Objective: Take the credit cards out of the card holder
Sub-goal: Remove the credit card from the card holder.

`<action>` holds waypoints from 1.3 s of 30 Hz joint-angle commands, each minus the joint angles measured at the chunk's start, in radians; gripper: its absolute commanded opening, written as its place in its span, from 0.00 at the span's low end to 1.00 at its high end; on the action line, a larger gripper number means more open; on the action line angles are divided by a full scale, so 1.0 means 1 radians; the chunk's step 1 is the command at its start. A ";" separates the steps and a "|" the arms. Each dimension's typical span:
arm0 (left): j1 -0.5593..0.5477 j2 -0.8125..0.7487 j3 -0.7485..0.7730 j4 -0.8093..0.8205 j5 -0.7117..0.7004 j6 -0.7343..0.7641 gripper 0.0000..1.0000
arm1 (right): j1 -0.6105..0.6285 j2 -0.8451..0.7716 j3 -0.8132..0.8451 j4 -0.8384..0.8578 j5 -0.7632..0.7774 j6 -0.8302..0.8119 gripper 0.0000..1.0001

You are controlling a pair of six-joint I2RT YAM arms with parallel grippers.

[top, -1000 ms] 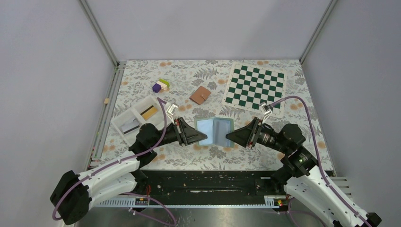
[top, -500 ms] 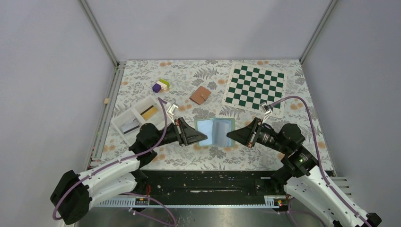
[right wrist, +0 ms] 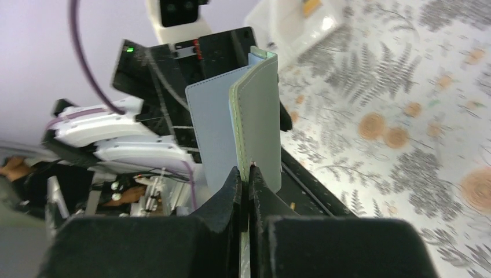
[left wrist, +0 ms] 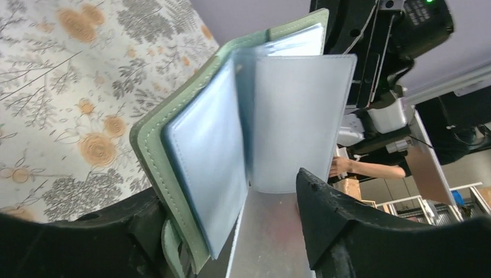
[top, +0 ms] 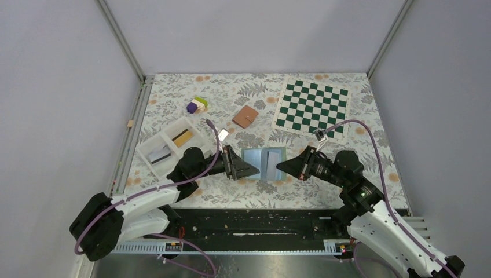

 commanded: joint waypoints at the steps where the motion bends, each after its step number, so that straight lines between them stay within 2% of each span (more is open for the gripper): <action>1: 0.015 0.041 -0.016 0.038 -0.033 0.062 0.70 | -0.001 0.020 0.064 -0.186 0.122 -0.096 0.00; 5: 0.103 0.021 -0.035 -0.005 -0.021 0.079 0.77 | -0.001 0.022 0.138 -0.406 0.243 -0.199 0.00; 8: 0.164 -0.027 -0.023 -0.152 -0.033 0.129 0.78 | -0.001 0.032 0.185 -0.511 0.291 -0.246 0.00; 11: 0.171 -0.090 0.023 -0.320 -0.080 0.229 0.77 | -0.001 0.030 0.195 -0.493 0.246 -0.273 0.00; 15: 0.171 -0.153 0.065 -0.401 -0.077 0.250 0.72 | -0.001 -0.009 0.158 -0.367 0.147 -0.285 0.00; 18: 0.171 -0.188 0.071 -0.352 -0.001 0.217 0.67 | -0.001 -0.022 0.136 -0.269 0.061 -0.289 0.00; 23: 0.169 -0.186 0.053 -0.039 0.230 0.003 0.57 | -0.001 -0.014 0.130 -0.126 -0.070 -0.274 0.00; 26: 0.146 -0.187 0.055 0.101 0.264 -0.110 0.55 | -0.001 -0.007 0.128 -0.051 -0.122 -0.242 0.00; 39: 0.054 -0.198 0.102 0.027 0.158 -0.111 0.58 | -0.001 0.016 0.094 0.098 -0.159 -0.182 0.00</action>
